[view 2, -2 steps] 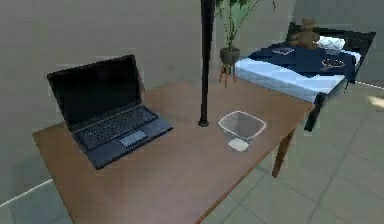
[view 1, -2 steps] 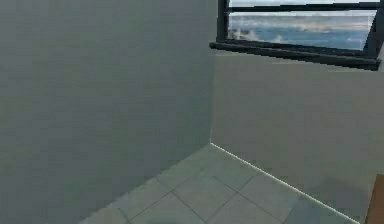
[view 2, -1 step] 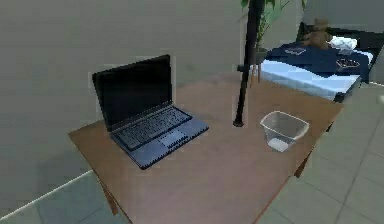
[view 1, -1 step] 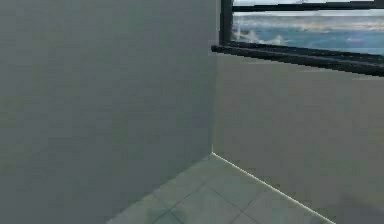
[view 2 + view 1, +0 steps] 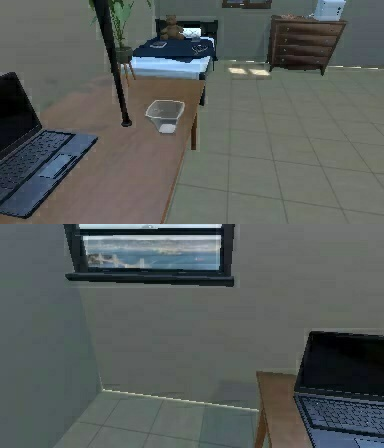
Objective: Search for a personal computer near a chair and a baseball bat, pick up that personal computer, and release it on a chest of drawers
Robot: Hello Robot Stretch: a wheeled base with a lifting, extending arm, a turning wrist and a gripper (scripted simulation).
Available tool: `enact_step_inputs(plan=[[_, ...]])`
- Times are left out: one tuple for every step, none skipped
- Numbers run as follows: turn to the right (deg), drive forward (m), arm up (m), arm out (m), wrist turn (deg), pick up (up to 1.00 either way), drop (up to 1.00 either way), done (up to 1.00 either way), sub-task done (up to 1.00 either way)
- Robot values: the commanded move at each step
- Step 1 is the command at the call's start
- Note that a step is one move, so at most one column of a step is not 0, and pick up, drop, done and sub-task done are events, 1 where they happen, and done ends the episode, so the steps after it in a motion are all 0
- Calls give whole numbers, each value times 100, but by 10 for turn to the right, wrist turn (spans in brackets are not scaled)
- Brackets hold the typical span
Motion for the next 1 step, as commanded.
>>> enact_step_inputs(plan=[[30,0,0,0,0,0,0,0,0]])
